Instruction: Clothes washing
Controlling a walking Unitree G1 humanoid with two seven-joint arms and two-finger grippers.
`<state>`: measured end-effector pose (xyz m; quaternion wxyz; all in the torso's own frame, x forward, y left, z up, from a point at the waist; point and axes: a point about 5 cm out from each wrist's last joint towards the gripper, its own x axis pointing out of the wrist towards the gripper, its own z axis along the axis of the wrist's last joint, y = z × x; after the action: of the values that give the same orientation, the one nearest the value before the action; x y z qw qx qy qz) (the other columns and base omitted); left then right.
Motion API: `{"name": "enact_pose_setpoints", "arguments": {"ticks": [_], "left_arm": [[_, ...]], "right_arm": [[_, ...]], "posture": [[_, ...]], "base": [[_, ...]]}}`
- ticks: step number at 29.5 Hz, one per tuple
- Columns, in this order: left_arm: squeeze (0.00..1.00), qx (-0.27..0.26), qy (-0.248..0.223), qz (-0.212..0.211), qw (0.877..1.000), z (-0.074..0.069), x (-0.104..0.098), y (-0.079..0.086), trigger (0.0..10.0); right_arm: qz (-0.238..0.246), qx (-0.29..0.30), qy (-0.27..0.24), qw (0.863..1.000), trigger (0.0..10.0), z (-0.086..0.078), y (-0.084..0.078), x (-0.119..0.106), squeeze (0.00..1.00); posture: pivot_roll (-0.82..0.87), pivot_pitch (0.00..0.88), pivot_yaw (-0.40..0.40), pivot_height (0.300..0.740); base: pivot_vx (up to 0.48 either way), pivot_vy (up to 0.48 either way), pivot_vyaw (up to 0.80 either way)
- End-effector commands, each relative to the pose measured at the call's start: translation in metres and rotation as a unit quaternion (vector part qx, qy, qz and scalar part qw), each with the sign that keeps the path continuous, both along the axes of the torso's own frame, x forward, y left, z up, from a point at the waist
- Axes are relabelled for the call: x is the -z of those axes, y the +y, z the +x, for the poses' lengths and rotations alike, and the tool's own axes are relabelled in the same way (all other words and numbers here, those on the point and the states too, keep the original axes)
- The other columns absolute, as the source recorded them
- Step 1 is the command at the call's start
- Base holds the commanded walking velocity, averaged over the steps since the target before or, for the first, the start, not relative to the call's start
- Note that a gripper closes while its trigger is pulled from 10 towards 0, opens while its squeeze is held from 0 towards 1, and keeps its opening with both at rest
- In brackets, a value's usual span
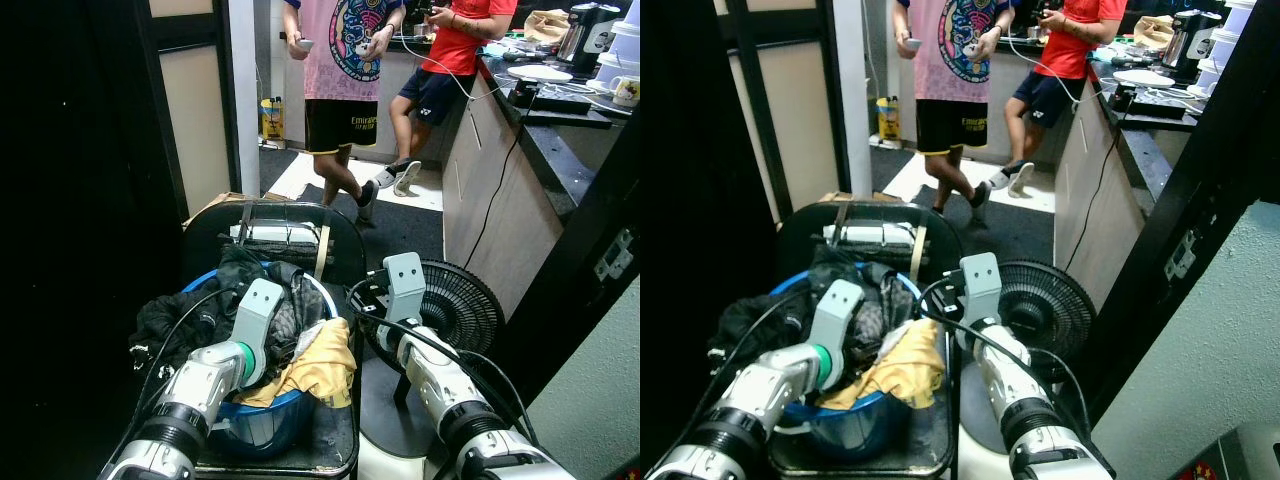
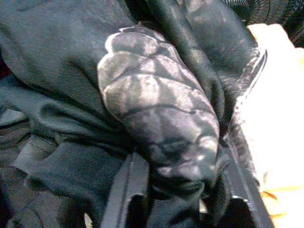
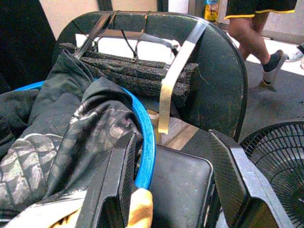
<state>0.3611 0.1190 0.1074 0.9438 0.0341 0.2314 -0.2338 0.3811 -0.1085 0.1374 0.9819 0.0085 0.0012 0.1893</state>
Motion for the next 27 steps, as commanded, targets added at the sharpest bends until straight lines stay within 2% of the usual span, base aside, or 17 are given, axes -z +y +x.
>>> {"name": "enact_pose_setpoints", "arguments": {"ticks": [1,6,9,10,12,13,14,15,17,18,19,21,23,24,25,26,27], "left_arm": [[0.00,0.000,0.018,-0.010,1.000,-0.006,0.009,0.000,0.0],[0.00,-0.003,0.006,-0.022,1.000,-0.005,0.005,0.002,0.0],[0.00,0.002,-0.022,-0.038,0.999,-0.004,-0.003,0.001,0.0],[0.00,0.010,-0.052,-0.062,0.997,-0.006,-0.014,-0.002,0.0],[0.00,0.010,-0.052,-0.062,0.997,-0.006,-0.014,-0.002,0.0],[0.00,0.028,-0.095,-0.090,0.991,-0.009,-0.028,-0.005,0.0],[0.00,0.059,-0.146,-0.139,0.978,-0.015,-0.050,-0.009,0.0],[0.00,0.092,-0.188,-0.192,0.959,-0.024,-0.072,-0.012,0.0],[0.00,0.092,-0.188,-0.192,0.959,-0.024,-0.072,-0.012,0.0],[0.00,0.129,-0.226,-0.252,0.932,-0.033,-0.095,-0.014,0.0],[0.00,0.149,-0.240,-0.297,0.912,-0.038,-0.109,-0.016,0.0],[0.00,0.149,-0.240,-0.297,0.912,-0.038,-0.109,-0.016,0.0],[0.00,0.189,-0.255,-0.356,0.879,-0.046,-0.130,-0.019,0.0],[0.00,0.189,-0.255,-0.356,0.879,-0.046,-0.130,-0.019,0.0],[0.00,0.220,-0.259,-0.385,0.858,-0.052,-0.140,-0.022,0.0],[0.00,0.220,-0.259,-0.385,0.858,-0.052,-0.140,-0.022,0.0],[0.00,0.245,-0.261,-0.402,0.843,-0.057,-0.147,-0.024,0.0]], "right_arm": [[-0.001,0.001,0.007,1.000,10.0,-0.001,0.000,0.004,0.00],[-0.002,0.001,0.006,1.000,10.0,0.000,0.000,0.002,0.00],[-0.002,0.001,0.005,1.000,10.0,0.000,-0.001,0.002,0.00],[-0.001,0.001,0.003,1.000,10.0,0.000,-0.002,0.001,0.00],[-0.001,0.001,0.003,1.000,10.0,0.000,-0.002,0.001,0.00],[0.000,0.003,0.001,1.000,10.0,0.000,-0.003,0.001,0.00],[0.001,0.005,0.000,1.000,10.0,0.000,-0.005,0.000,0.00],[0.003,0.007,-0.001,1.000,10.0,0.000,-0.006,0.000,0.00],[0.003,0.007,-0.001,1.000,10.0,0.000,-0.006,0.000,0.00],[0.004,0.008,-0.002,1.000,10.0,0.000,-0.007,-0.001,0.00],[0.005,0.008,-0.002,1.000,10.0,0.000,-0.008,-0.001,0.00],[0.005,0.008,-0.002,1.000,10.0,0.000,-0.008,-0.001,0.00],[0.007,0.008,-0.003,1.000,10.0,0.001,-0.007,-0.002,0.00],[0.007,0.008,-0.003,1.000,10.0,0.001,-0.007,-0.002,0.00],[0.008,0.007,-0.005,1.000,10.0,0.001,-0.007,-0.004,0.00],[0.008,0.007,-0.005,1.000,10.0,0.001,-0.007,-0.004,0.00],[0.010,0.007,-0.006,1.000,10.0,0.002,-0.006,-0.005,0.00]], "posture": [[-0.03,0.000,-0.001,0.740],[-0.03,0.000,-0.003,0.740],[-0.03,0.000,-0.001,0.740],[-0.03,0.000,0.002,0.740],[-0.03,0.000,0.002,0.740],[-0.03,0.000,0.004,0.740],[-0.03,0.000,0.001,0.740],[-0.03,0.000,-0.003,0.740],[-0.03,0.000,-0.003,0.740],[-0.03,0.000,-0.004,0.740],[-0.02,0.000,-0.010,0.740],[-0.02,0.000,-0.010,0.740],[-0.02,0.000,-0.012,0.740],[-0.02,0.000,-0.012,0.740],[-0.02,0.000,-0.013,0.740],[-0.02,0.000,-0.013,0.740],[-0.02,0.000,-0.013,0.740]], "base": [[0.000,0.000,0.00],[0.000,0.000,0.00],[0.000,0.000,0.00],[0.000,0.000,0.00],[0.000,0.000,0.00],[0.000,0.000,0.00],[0.000,0.000,0.00],[0.000,0.000,0.00],[0.000,0.000,0.00],[0.000,0.000,0.00],[0.000,0.000,0.00],[0.000,0.000,0.00],[0.000,0.000,0.00],[0.000,0.000,0.00],[0.000,0.000,0.00],[0.000,0.000,0.00],[0.000,0.000,0.00]]}}
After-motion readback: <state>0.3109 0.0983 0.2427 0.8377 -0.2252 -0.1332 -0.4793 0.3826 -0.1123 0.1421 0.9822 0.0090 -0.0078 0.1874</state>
